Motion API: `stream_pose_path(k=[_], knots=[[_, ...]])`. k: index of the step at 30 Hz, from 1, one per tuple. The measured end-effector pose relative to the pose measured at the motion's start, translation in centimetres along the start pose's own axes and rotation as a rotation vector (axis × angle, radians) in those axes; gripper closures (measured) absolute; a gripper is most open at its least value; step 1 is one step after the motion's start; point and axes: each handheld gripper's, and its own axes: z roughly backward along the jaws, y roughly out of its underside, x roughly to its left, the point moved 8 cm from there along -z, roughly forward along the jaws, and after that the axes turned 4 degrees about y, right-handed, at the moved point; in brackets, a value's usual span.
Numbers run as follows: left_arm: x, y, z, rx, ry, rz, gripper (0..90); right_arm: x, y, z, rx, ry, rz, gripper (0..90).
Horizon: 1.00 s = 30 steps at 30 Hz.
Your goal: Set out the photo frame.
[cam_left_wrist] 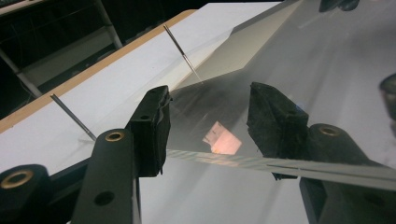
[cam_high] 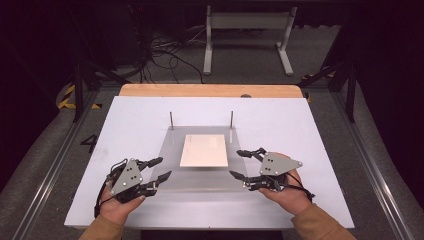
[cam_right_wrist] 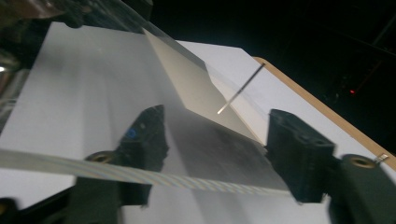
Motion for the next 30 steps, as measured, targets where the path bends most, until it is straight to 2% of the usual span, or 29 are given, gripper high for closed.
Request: stream_pose_path(k=[2, 5, 12, 19, 22, 26, 30], knots=[[0.0, -0.1, 0.0, -0.002, 0.001, 0.000, 49.5, 0.3, -0.1, -0.2, -0.017, -0.025, 0.005, 55.3], [0.1, -0.3, 0.1, -0.013, -0.006, -0.005, 50.1, 0.2, -0.3, -0.2, -0.028, 0.017, 0.070, 61.7], [0.3, -0.5, 0.1, -0.030, -0.019, -0.009, 51.0, 0.0, -0.5, -0.2, -0.033, 0.020, 0.075, 62.7], [0.8, -1.6, 0.2, -0.063, -0.063, -0.044, 52.8, -0.7, -1.4, -0.2, -0.038, 0.052, 0.098, 64.9], [1.1, -3.1, 0.5, -0.086, -0.086, -0.078, 56.9, -1.6, -2.1, 0.2, -0.047, 0.061, 0.108, 65.1], [1.8, -5.0, 0.8, -0.140, -0.119, -0.088, 59.2, -2.8, -3.8, 0.9, -0.078, 0.098, 0.138, 65.4], [2.4, -6.6, 1.0, -0.156, -0.150, -0.106, 60.9, -3.6, -5.4, 1.5, -0.107, 0.125, 0.166, 66.2]])
